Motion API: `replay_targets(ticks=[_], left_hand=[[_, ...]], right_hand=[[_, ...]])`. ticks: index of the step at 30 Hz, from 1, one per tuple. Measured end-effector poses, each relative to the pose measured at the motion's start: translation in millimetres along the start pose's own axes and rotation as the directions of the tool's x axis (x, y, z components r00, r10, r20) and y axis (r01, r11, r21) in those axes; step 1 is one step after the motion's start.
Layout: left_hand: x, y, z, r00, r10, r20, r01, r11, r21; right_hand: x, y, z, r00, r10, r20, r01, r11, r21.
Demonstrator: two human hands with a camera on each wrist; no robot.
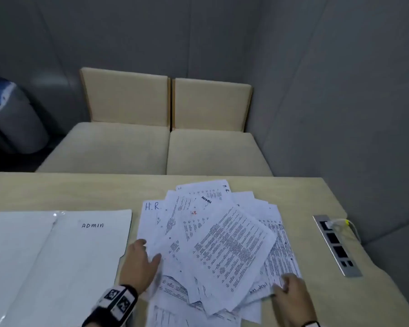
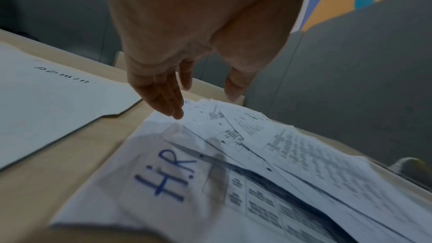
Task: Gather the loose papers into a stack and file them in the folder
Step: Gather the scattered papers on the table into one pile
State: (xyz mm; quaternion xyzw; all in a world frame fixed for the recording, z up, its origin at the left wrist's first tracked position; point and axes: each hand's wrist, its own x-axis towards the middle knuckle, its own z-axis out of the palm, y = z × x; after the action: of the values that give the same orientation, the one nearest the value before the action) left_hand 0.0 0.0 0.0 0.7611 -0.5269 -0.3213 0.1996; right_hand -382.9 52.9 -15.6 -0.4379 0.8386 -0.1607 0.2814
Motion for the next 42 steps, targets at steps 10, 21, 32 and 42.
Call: replay_targets(ticks=[10,21,32,42], left_hand=[[29.8,62.1,41.6,0.993,-0.113,0.046,0.107,0.988,0.114],[43.7,70.9,69.6,0.982,-0.187,0.043,0.178,0.972,0.152],[66.4,78.1,54.4,0.965,-0.112,0.235,0.054,0.969,0.24],[29.2,68.1,74.9,0.84,0.125,0.528,-0.144,0.99,-0.004]], right_hand=[[102.8,-44.7,-17.9,0.985,0.051,0.164,-0.093,0.962,0.258],[132.3,-108.3,-14.6,0.911,-0.38,0.158,0.369,0.924,0.097],[92.2,-103.8,22.4,0.89,0.156,0.428,-0.239,0.96,0.147],[65.9,-101.5,29.0,0.832,0.236,0.503,-0.49,0.738,0.465]])
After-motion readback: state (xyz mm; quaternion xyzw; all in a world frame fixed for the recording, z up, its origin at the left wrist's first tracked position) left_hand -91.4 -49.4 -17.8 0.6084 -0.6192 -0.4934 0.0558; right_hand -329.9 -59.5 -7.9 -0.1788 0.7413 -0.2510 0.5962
